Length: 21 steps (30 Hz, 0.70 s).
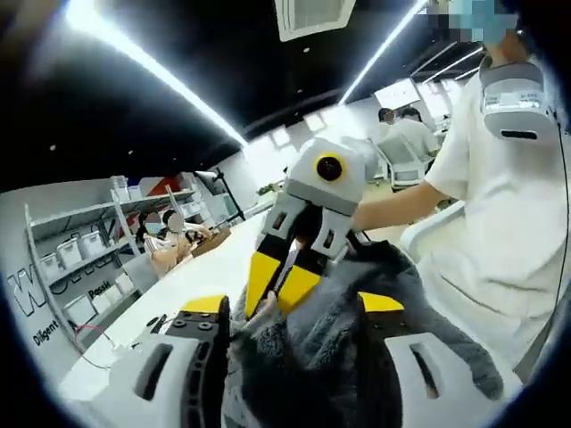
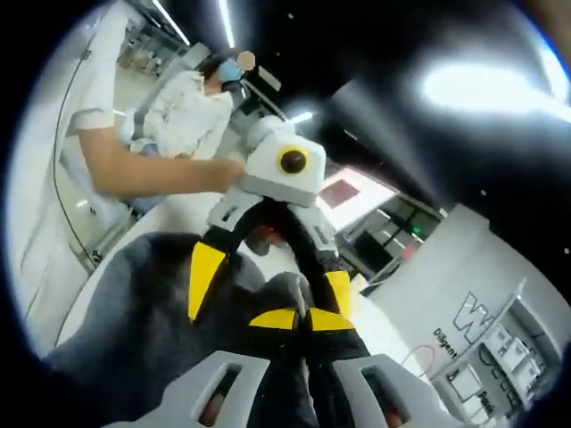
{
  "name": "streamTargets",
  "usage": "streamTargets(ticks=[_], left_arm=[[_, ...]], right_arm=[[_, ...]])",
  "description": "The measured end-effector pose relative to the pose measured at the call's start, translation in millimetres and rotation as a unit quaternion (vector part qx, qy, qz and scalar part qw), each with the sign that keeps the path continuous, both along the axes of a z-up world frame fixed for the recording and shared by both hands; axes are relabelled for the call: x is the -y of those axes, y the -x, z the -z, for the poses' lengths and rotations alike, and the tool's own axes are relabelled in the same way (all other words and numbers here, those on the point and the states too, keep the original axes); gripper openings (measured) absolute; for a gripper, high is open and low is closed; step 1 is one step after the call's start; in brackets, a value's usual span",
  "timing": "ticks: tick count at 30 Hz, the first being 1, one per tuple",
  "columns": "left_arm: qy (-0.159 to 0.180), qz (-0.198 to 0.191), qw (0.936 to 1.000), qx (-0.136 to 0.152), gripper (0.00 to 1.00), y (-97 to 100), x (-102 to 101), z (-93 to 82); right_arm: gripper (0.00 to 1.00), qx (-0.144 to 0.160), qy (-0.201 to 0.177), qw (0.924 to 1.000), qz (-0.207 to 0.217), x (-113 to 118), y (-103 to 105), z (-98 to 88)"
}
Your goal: Open the folded towel by lifting each exposed corner and separating the folded layers until the towel lies flat within the target outline without major curled edges
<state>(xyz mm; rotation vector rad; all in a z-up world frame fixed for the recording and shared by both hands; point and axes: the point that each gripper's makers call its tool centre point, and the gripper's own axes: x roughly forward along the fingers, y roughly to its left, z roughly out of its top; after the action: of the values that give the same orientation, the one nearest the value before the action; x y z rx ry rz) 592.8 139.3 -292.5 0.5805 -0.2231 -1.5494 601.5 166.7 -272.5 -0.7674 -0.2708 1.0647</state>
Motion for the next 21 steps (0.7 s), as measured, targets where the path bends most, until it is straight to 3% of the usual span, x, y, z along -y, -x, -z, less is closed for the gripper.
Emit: streamTargets(ticks=[1, 4, 5, 7, 9, 11, 13, 15, 16, 17, 19, 21], left_arm=[[-0.018, -0.015, 0.9992, 0.031, 0.41, -8.2, -1.0, 5.3], [-0.022, -0.022, 0.9992, 0.025, 0.45, -9.5, 2.8, 7.8], [-0.018, -0.026, 0.9989, 0.035, 0.5, -11.5, 5.0, 3.8], [0.015, -0.024, 0.9979, 0.058, 0.64, -12.4, 9.3, -11.5], [0.067, 0.004, 0.9963, 0.053, 0.76, -3.7, 19.2, -26.3], [0.072, 0.034, 0.9959, 0.043, 0.8, 6.7, 27.1, -23.3], [0.048, 0.052, 0.9973, 0.022, 0.77, 13.0, 33.7, -12.2], [0.034, 0.057, 0.9977, 0.011, 0.6, 15.3, 34.3, -6.0], [-0.001, 0.063, 0.998, -0.006, 0.51, 15.4, 32.3, 9.1], [0.008, 0.045, 0.9989, 0.001, 0.45, 9.0, 32.9, 8.0], [-0.016, 0.046, 0.9988, 0.002, 0.36, 5.2, 29.6, 11.6], [-0.009, 0.052, 0.9986, -0.006, 0.35, 6.1, 30.1, 10.0]], right_arm=[[0.0, -0.004, 0.004, 1.0, 0.003, 0.6, -0.4, 1.7], [0.0, 0.0, 0.02, 0.9998, 0.0, 1.3, 2.0, 4.9], [0.0, 0.0, 0.021, 0.9998, -0.007, 0.6, 4.2, 4.9], [0.0, -0.003, 0.022, 0.9997, -0.013, -0.1, 4.2, 2.3], [0.0, -0.056, 0.009, 0.9977, -0.036, -4.6, 7.6, 8.9], [0.0, -0.074, 0.006, 0.9969, -0.026, -3.9, 2.2, 12.0], [0.0, -0.066, 0.008, 0.9974, -0.029, -3.2, 4.9, 8.5], [0.0, -0.057, 0.0, 0.9978, -0.034, -2.8, 7.4, 2.6], [0.0, -0.054, -0.003, 0.9977, -0.041, -1.8, 12.2, -2.2], [0.0, -0.069, 0.016, 0.9958, -0.058, -3.3, 19.0, 4.2], [0.0, -0.023, 0.037, 0.9983, -0.038, 1.4, 12.5, 3.0], [0.0, -0.033, 0.033, 0.9981, -0.039, -0.1, 14.1, 5.2]])
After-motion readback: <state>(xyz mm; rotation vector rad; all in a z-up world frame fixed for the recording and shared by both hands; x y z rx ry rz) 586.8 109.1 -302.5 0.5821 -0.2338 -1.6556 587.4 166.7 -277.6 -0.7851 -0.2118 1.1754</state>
